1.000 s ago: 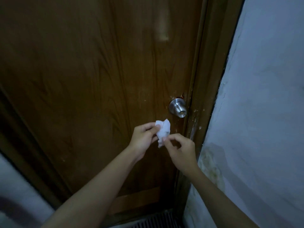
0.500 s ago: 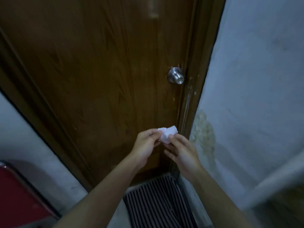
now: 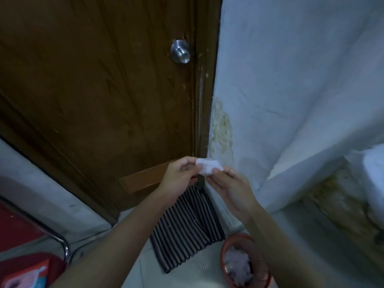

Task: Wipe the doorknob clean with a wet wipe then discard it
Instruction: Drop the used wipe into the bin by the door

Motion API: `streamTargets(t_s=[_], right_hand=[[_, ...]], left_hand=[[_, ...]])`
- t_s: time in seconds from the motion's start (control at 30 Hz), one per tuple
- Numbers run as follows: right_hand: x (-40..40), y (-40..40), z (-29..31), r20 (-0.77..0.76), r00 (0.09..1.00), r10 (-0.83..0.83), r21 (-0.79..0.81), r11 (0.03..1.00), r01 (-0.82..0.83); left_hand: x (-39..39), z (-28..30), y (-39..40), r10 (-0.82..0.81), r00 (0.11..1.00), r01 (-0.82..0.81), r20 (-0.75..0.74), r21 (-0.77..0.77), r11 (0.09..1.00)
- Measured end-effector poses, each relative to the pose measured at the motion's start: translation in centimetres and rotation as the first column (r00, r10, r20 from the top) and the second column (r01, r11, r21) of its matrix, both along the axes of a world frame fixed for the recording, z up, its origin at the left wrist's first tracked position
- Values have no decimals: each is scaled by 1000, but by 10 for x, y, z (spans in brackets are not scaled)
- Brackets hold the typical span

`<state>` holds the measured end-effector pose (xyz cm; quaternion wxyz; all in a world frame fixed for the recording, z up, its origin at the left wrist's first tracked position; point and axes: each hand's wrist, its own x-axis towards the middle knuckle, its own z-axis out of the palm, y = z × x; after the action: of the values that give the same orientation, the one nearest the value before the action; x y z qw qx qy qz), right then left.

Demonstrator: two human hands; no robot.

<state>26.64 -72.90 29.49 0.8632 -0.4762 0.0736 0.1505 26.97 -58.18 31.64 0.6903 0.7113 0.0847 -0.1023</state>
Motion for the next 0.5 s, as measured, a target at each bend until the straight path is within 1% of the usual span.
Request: streamTargets(t_s=[0.07, 0.13, 0.23, 0.33, 0.43, 0.5], right_hand=[[-8, -21, -2, -10, 1000, -5, 19, 1000, 5], [-17, -44, -7, -25, 999, -24, -22, 999, 23], [-28, -83, -20, -30, 997, -74, -145, 987, 69], [-37, -117, -44, -30, 994, -107, -219, 971, 97], [-48, -146, -77, -28, 992, -125, -272, 956, 113], [-56, -164, -104, -40, 991, -126, -342, 934, 105]], left_hand=[[-6, -4, -22, -2, 1000, 2, -4, -36, 999], [-13, -9, -46, 2, 1000, -2, -8, -54, 999], [-23, -21, -87, 3, 1000, -3, -25, -11, 1000], [-31, -43, -121, -6, 998, 7, -59, 13, 1000], [-38, -73, -150, -15, 992, 22, -124, 55, 998], [-43, -97, -170, -20, 985, 34, -170, 82, 996]])
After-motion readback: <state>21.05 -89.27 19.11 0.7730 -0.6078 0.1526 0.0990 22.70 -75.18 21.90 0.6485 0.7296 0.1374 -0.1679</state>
